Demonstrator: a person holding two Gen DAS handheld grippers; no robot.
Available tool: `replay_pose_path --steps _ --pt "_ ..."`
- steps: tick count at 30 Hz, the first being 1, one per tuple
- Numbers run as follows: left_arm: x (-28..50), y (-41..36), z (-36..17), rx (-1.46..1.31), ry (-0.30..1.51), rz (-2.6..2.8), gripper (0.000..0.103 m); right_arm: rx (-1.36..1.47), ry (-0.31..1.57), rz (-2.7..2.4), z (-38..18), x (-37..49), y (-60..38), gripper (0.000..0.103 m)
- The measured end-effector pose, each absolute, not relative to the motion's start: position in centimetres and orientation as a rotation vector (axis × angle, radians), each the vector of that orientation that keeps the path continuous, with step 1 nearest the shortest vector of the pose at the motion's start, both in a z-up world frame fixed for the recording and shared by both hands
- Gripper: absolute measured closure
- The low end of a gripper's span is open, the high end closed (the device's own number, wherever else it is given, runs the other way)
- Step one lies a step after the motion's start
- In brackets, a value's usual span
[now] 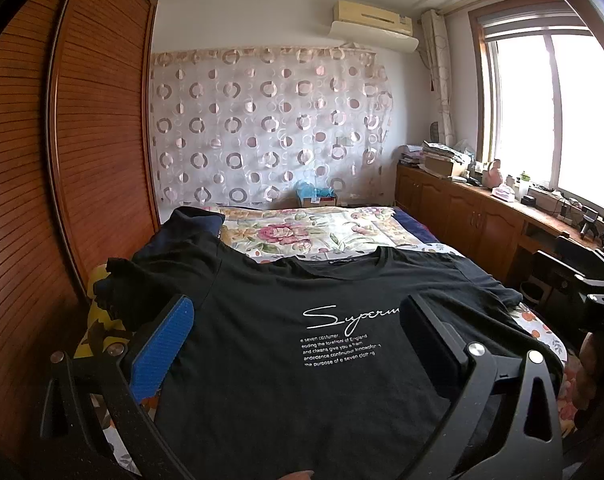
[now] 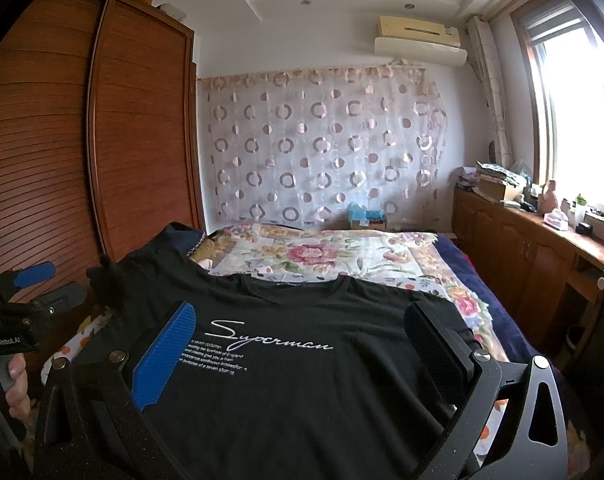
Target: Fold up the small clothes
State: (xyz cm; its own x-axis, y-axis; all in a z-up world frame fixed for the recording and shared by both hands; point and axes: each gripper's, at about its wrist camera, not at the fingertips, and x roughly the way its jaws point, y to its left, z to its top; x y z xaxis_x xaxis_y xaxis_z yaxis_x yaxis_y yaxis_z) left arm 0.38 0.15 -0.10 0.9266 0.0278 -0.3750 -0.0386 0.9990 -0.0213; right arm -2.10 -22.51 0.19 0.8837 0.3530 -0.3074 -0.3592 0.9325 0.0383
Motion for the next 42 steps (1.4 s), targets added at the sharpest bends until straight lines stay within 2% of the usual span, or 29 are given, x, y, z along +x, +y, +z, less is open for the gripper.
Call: replay_pose_path --steps 42 --pt "-0.4 -0.5 1.4 -0.021 0.366 0.038 0.0 -0.019 0.318 0.372 0.4 -2.3 -22.4 0.0"
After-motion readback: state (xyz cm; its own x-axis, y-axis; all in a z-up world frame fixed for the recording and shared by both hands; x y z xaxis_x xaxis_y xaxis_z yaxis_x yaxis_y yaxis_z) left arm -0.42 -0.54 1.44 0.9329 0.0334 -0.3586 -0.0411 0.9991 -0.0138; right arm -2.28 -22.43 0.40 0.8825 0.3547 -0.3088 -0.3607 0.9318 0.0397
